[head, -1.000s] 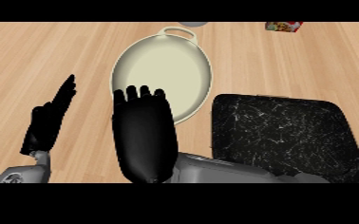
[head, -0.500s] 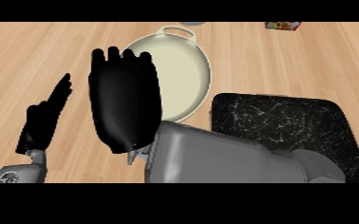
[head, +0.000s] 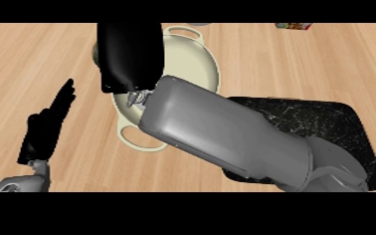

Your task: Pick the squash from the tray and place it in the pot

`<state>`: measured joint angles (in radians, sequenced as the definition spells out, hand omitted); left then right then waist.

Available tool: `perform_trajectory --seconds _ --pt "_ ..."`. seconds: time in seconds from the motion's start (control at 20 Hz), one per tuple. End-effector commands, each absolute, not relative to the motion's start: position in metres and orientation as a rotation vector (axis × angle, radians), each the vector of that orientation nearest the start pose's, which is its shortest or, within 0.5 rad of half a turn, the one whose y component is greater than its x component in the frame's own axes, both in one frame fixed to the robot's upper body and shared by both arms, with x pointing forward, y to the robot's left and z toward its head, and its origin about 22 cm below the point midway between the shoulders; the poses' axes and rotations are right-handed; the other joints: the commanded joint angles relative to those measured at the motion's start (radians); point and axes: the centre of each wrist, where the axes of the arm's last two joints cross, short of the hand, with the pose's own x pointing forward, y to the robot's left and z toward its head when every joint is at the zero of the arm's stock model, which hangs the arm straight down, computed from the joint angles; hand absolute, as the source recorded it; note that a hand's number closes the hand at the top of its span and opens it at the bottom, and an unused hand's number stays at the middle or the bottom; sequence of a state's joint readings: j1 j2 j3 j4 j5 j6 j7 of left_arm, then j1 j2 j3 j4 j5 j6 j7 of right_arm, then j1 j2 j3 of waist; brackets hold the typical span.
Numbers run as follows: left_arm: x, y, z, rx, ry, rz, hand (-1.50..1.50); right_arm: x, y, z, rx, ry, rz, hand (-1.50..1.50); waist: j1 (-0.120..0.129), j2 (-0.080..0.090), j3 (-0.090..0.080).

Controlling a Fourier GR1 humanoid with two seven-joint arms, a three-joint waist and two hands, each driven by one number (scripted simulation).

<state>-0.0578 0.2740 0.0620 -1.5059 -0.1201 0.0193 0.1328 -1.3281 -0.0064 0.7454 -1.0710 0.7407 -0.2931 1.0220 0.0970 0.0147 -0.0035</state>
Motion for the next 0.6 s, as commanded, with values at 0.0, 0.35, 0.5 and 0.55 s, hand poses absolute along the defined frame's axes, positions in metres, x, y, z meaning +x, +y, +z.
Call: perform_trajectory --seconds 0.0,0.35,0.5,0.55 --pt "0.256 0.307 0.029 0.385 -1.424 -0.229 0.00 0.347 0.064 0.204 -1.047 -1.755 0.742 1.50 -0.001 0.006 0.001" --pt "0.259 0.308 0.029 0.355 -1.425 -0.215 0.00 0.384 0.048 0.181 -1.098 -1.663 0.825 1.50 0.023 0.015 0.000" --pt "0.260 0.302 0.029 0.375 -1.439 -0.237 0.00 0.401 0.037 0.178 -1.153 -1.624 0.895 1.50 0.016 0.018 0.000" --pt "0.265 0.298 0.034 0.359 -1.471 -0.249 0.00 0.395 0.034 0.160 -1.098 -1.617 0.844 1.50 0.035 0.022 0.000"
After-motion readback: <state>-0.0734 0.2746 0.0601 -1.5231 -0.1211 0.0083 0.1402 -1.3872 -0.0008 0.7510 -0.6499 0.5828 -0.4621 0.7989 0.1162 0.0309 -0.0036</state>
